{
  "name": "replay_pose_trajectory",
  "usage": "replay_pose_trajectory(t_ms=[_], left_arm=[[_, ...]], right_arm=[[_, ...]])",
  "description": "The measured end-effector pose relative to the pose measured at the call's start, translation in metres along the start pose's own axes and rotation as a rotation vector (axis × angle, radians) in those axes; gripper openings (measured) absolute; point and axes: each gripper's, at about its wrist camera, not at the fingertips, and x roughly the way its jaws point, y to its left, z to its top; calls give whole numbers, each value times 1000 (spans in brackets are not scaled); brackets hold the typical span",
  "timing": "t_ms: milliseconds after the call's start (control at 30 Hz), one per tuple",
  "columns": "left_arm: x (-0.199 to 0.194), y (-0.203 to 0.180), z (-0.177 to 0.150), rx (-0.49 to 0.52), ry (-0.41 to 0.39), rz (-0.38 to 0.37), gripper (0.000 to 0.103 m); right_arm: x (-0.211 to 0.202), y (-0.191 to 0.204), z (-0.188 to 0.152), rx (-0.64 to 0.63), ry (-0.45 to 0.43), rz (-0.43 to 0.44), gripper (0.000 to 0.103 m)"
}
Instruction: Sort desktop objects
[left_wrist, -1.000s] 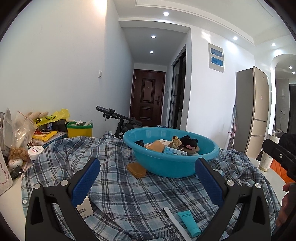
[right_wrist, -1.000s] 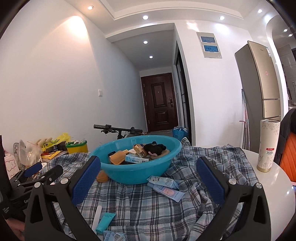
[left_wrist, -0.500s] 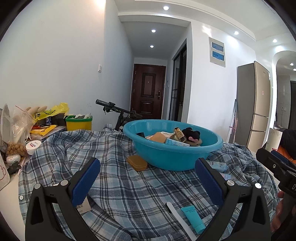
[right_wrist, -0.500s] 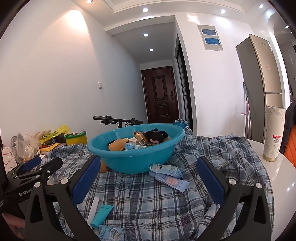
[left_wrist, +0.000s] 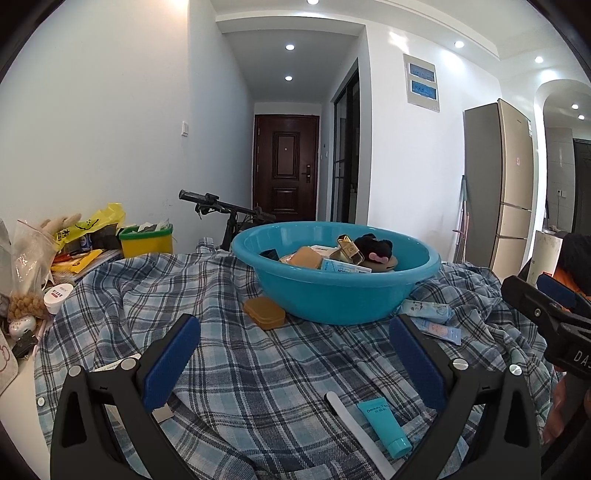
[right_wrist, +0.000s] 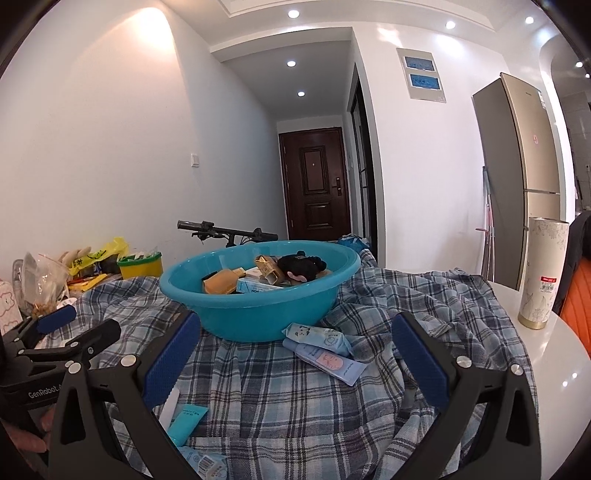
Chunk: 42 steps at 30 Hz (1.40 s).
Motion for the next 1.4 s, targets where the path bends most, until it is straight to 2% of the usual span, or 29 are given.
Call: replay_pose_trajectory(t_ms=[100, 367, 467, 567, 867, 1133, 1200, 1400], left_arm=[[0, 0, 0, 2, -1, 1, 103], [-1, 0, 1, 9, 0, 3, 103], [-1, 0, 1, 17, 7, 0, 103], [-1, -2, 1, 21, 7, -3, 103], [-1, -2, 1, 18, 6, -2, 103], [1, -1, 1, -6, 13, 12, 103], [0, -1, 0, -7, 11, 35, 103], [0, -1, 0, -6, 8, 32, 103]], right_arm=[[2, -5, 0, 27, 4, 26, 103], [7, -22, -2, 103, 18, -11, 103], [4, -24, 0, 93, 5, -16, 103], [5, -18, 0, 31, 16, -24, 103], [10, 12, -4, -120, 51, 24, 103], [15, -6, -4, -33, 71, 28, 103], [15, -5, -4, -35, 71, 11, 103], [12, 2, -4, -69, 59, 17, 103]])
